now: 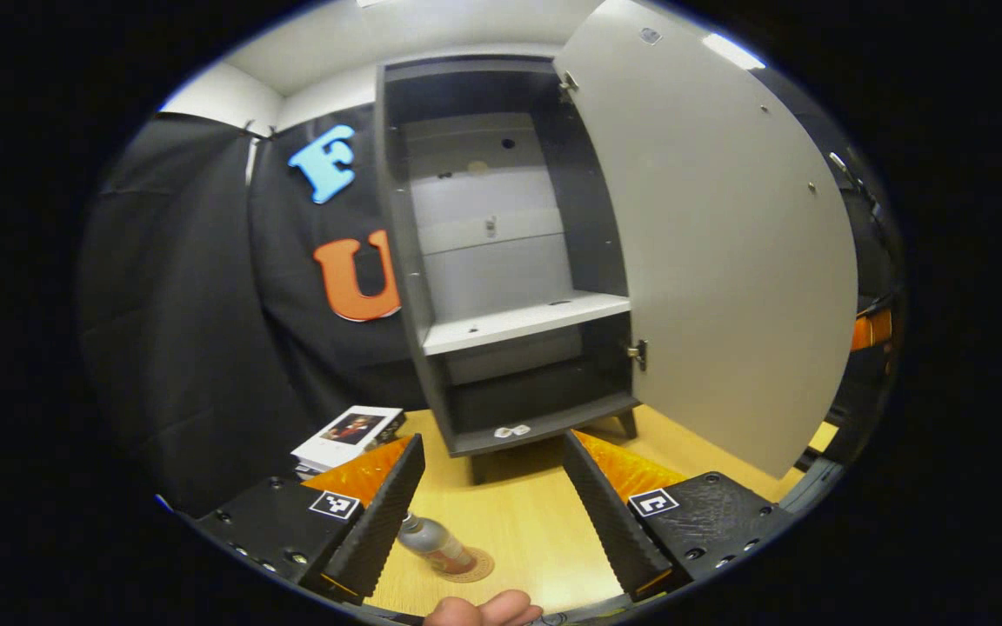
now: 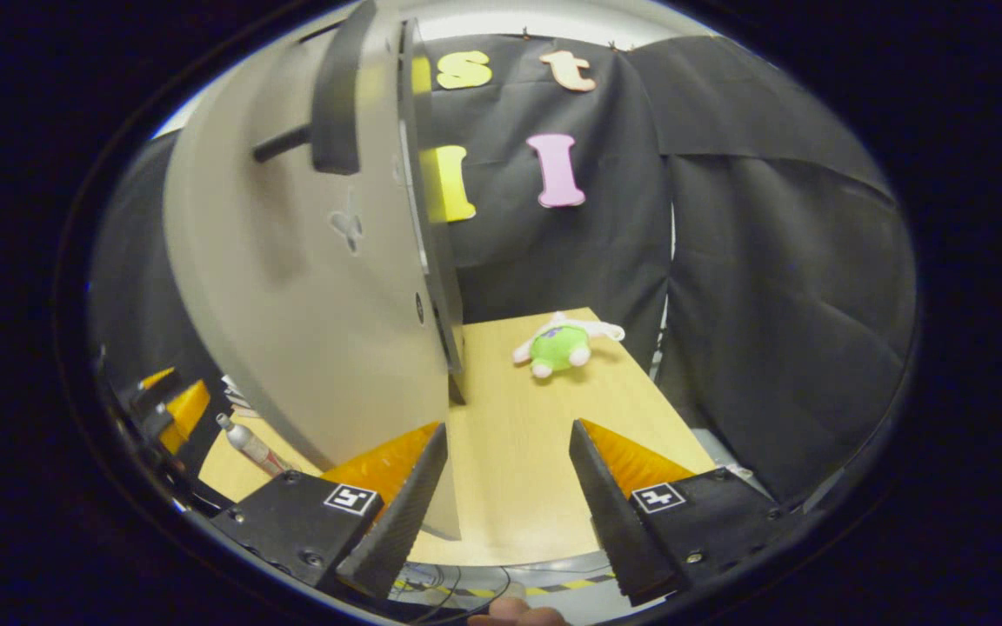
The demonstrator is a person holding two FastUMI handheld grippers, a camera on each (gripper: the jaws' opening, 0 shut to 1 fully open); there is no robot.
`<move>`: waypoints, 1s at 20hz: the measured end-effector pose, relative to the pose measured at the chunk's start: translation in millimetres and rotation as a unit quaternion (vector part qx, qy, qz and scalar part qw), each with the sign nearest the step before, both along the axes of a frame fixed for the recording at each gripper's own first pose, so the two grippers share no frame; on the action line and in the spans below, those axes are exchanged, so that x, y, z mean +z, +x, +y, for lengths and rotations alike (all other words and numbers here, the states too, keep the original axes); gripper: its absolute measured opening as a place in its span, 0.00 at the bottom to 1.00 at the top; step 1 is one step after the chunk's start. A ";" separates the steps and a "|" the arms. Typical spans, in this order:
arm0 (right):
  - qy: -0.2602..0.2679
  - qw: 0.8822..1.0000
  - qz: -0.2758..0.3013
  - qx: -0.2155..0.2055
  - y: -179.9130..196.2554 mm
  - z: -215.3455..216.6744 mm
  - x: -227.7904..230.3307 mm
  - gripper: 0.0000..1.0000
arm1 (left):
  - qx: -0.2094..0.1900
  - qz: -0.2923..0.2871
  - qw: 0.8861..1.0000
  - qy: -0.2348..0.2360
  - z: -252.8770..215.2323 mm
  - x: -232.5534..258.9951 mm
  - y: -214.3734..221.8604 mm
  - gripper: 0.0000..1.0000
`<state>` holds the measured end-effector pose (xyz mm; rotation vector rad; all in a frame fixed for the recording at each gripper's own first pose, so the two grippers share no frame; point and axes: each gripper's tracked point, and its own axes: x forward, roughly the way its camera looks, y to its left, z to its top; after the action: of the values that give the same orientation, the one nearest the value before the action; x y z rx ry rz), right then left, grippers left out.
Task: Open the cabinet door with the right hand, grasp the bottle in the cabinet with the left hand and place it on the coaster, then close the cabinet door with the right hand.
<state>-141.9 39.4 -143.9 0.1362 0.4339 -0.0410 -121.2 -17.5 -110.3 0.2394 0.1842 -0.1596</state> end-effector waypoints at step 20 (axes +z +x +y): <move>0.010 0.986 -0.133 0.097 -13.2 1.2 172.6 0.91 | -0.013 -0.093 0.996 -0.005 -27.8 94.0 41.3 0.96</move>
<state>-155.1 40.6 28.6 0.1171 0.1783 0.1721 -79.9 -45.3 -16.3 0.2451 -0.0055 -0.1639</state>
